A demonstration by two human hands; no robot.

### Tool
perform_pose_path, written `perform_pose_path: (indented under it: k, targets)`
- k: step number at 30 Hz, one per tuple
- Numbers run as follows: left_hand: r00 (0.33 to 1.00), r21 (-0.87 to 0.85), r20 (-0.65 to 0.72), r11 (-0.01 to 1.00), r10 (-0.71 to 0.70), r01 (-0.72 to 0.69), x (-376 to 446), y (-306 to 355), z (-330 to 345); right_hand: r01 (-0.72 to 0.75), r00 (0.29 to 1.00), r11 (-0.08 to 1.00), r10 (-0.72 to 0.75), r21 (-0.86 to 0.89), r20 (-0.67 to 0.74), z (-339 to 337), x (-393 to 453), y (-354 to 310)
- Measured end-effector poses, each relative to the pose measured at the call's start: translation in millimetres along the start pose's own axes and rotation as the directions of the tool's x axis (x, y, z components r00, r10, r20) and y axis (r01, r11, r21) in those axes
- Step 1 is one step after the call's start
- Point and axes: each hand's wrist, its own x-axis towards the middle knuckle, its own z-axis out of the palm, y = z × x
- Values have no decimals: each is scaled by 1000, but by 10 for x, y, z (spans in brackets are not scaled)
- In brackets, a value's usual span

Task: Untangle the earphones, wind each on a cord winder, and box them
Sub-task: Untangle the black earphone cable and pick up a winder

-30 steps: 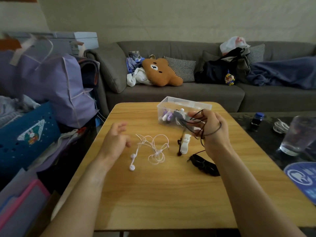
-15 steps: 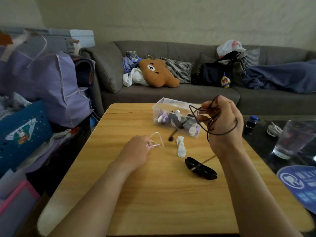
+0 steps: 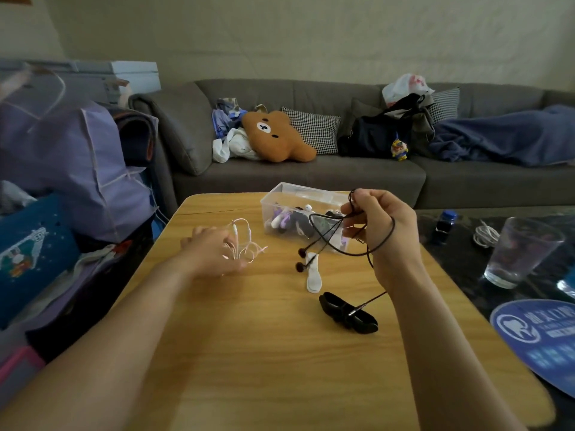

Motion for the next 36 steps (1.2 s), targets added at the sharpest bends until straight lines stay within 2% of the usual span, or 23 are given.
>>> perform_pose_path:
  k: [2,4,6,7,9,10,11,13,14,16,18,21,23,25,28,31,33,36]
  targets:
    - [999,105,37,994,-13,9,-85,-24,-123,-23,1000,1000,23,-1,17,10,-13,-15]
    - [987,164,155,986,-38,12,-169,-73,-309,-32,999,999,32,-9,37,24,-26,-33]
    - [987,86,156,996,-41,28,-261,-77,-513,-16,998,999,19,-45,67,29,-43,-50]
    - [996,-32,91,999,-8,11,-314,-52,-576,1,996,998,5,-63,88,38,-54,-61]
    - [979,-310,-191,942,72,-130,-430,59,-574,38,989,995,-24,-97,145,67,-89,-97]
    - [951,-448,-300,868,79,-214,-525,151,-531,53,982,993,-32,-106,188,100,-114,-123]
    - [942,-597,-324,753,86,-275,-657,273,-460,59,970,993,-32,-104,242,139,-146,-148]
    - [949,-824,-243,472,202,-312,-944,553,-301,58,929,996,-27,-73,368,239,-223,-191]
    - [934,-877,-230,357,273,-320,-1032,663,-218,68,905,995,-33,-68,423,290,-255,-199]
    - [922,-917,-239,242,304,-318,-1106,760,-75,142,865,982,-65,-120,498,363,-307,-174]
    - [946,-921,-203,278,251,-272,-1099,720,-33,233,846,954,-103,-188,524,380,-311,-139]
    - [964,-843,-153,481,216,-242,-1067,504,35,270,868,913,-94,-305,488,308,-266,-99]
    - [976,-839,-164,500,143,-214,-1034,325,45,266,884,881,-61,-391,463,245,-231,-101]
    - [977,-845,-212,503,-6,-180,-975,169,43,238,890,838,16,-492,457,174,-194,-104]
    - [931,-847,-255,525,-261,-85,-881,-110,33,115,895,808,168,-578,413,100,-144,-95]
    - [871,-765,-318,644,-374,-3,-844,-374,30,-30,895,785,296,-619,333,35,-108,-98]
    - [834,-768,-344,641,-431,14,-844,-470,16,-135,891,784,363,-606,271,-14,-91,-121]
    - [789,-790,-297,603,-538,114,-832,-537,-21,-225,875,748,437,-624,207,-82,-85,-157]
